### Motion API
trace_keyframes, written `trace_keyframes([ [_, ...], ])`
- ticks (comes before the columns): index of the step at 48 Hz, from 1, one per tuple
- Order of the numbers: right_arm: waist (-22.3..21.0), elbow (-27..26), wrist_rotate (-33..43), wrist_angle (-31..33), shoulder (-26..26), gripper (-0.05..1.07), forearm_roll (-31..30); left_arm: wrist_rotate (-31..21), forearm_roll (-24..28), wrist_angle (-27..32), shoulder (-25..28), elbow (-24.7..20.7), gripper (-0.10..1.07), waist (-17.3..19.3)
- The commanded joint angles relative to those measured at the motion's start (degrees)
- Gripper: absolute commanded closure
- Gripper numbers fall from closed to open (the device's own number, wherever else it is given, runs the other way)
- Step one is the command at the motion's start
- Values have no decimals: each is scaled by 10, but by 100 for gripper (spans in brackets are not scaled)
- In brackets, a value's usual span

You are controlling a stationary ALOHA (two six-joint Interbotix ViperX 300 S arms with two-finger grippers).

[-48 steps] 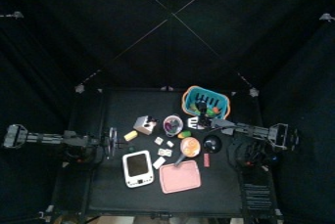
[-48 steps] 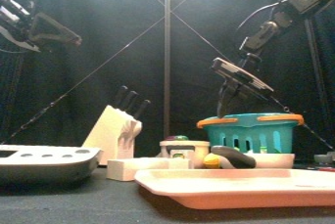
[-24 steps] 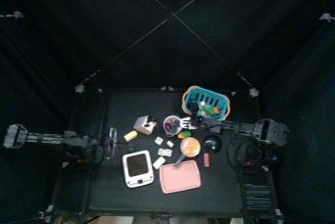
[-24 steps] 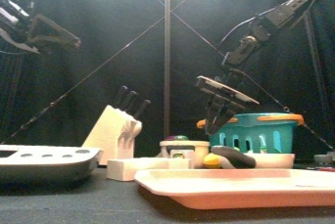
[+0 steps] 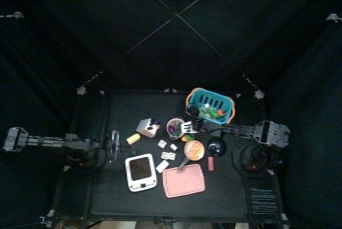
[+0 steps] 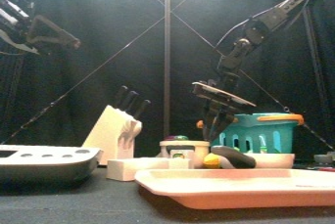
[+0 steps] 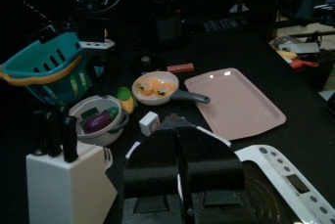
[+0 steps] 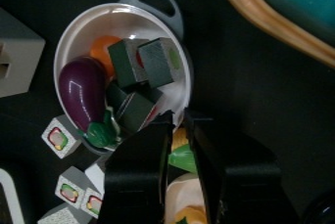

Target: Grab pot

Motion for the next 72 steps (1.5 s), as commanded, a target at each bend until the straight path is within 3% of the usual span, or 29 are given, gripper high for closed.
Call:
trace_keyframes([
  [1,-1,-12,-2,-3,-4,42,-2,0,-1,-3,1,-6,100,2],
  [42,-4,-55,-2,11,58,45,-18,0,-1,13,1,-6,100,2],
  [58,-4,-56,-2,18,55,73,-18,0,-1,13,2,-6,100,2],
  [72,-4,-62,-1,19,35,74,-18,0,-1,13,1,-6,100,2],
])
